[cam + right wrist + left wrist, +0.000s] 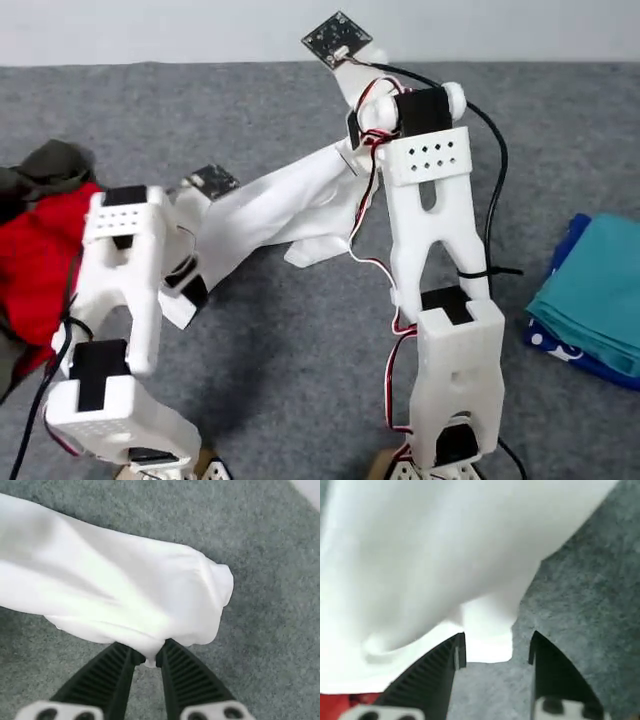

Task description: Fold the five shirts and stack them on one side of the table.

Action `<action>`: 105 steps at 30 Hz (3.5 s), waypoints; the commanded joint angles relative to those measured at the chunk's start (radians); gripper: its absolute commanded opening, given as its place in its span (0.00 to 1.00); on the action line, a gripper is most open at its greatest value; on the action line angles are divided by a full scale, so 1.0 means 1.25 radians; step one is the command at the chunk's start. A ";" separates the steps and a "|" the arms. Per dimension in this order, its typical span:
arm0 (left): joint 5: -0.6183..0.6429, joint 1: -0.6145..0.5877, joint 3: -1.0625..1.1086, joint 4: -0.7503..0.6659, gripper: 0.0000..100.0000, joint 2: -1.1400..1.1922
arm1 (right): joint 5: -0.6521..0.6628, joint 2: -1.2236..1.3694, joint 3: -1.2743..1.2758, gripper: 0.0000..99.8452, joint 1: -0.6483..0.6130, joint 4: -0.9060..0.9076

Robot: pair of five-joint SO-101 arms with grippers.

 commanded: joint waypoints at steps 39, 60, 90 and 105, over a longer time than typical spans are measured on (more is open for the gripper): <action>0.093 0.195 0.246 -0.206 0.18 -0.117 | 0.002 -0.015 -0.005 0.01 0.071 0.030; 0.146 0.161 -0.080 -0.006 0.00 0.099 | 0.002 -0.072 -0.007 0.01 0.074 0.029; 0.292 0.006 -0.589 -0.188 0.00 -0.491 | 0.054 -0.571 -0.002 0.01 0.255 0.002; 0.236 -0.071 -0.591 -0.117 0.00 -0.536 | 0.137 -0.618 -0.007 0.01 0.260 -0.120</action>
